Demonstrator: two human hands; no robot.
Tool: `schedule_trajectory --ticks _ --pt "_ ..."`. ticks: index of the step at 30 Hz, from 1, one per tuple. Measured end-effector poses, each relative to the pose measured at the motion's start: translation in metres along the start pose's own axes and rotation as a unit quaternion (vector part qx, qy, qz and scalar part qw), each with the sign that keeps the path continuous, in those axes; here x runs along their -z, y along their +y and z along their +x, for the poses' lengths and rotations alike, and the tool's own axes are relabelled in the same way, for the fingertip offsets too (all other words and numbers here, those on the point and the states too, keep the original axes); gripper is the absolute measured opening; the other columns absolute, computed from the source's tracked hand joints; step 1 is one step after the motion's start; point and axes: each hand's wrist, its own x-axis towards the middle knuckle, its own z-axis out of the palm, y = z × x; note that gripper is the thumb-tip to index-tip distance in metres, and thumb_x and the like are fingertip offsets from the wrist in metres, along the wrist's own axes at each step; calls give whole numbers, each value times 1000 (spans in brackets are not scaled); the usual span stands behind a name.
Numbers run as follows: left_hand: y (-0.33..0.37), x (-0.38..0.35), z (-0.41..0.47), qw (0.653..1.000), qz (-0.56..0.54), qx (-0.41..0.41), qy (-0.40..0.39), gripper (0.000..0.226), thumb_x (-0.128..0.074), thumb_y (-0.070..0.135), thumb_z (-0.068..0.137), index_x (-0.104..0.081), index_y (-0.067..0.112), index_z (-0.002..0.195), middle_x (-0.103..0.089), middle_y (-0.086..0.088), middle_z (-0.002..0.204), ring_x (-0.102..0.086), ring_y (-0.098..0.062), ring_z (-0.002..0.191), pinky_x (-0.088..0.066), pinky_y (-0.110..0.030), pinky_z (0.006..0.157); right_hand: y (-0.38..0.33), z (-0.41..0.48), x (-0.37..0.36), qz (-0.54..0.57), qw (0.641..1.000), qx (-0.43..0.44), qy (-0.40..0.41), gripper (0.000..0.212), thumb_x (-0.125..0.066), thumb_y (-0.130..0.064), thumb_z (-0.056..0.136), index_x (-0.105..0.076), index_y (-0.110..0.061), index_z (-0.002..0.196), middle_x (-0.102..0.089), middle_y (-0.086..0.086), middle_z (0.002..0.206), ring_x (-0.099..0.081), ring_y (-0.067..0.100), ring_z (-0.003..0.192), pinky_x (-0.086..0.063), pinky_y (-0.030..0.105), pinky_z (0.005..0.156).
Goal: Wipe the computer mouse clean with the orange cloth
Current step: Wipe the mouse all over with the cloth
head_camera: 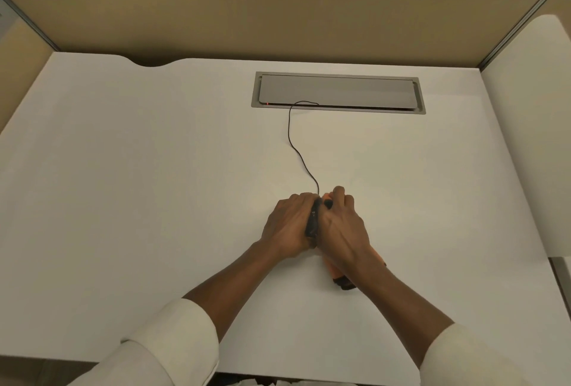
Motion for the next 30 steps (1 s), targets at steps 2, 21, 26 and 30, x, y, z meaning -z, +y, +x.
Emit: schedule_trajectory --ticks 2,21,26,30 --pt "1 0 0 1000 -1 1 1 83 -93 41 59 -52 26 130 -64 6 122 -62 -21 106 -44 -28 83 1 9 7 -8 1000 1 -11 31 -62 -13 91 -62 -8 122 -43 12 132 -49 29 109 -42 28 62" --pt "-4 -7 4 1000 -16 2 14 90 -94 52 52 -49 31 128 -64 9 119 -62 -18 103 -47 -28 83 12 18 3 17 1000 13 -5 41 -72 -15 85 -59 -6 123 -43 14 132 -51 31 109 -51 31 69" --pt "-5 -6 4 1000 -22 -4 14 95 -92 56 52 -49 28 133 -64 6 121 -61 -20 106 -48 -31 86 20 24 7 42 999 2 10 32 -63 -14 93 -58 -8 124 -44 13 130 -53 29 106 -58 37 78" --pt "-6 -6 2 1000 -25 -5 15 96 -92 54 56 -48 27 137 -62 6 128 -60 -20 112 -42 -28 90 13 -14 -4 81 996 12 35 43 -66 -14 92 -50 -11 132 -44 12 124 -52 29 103 -60 40 70"
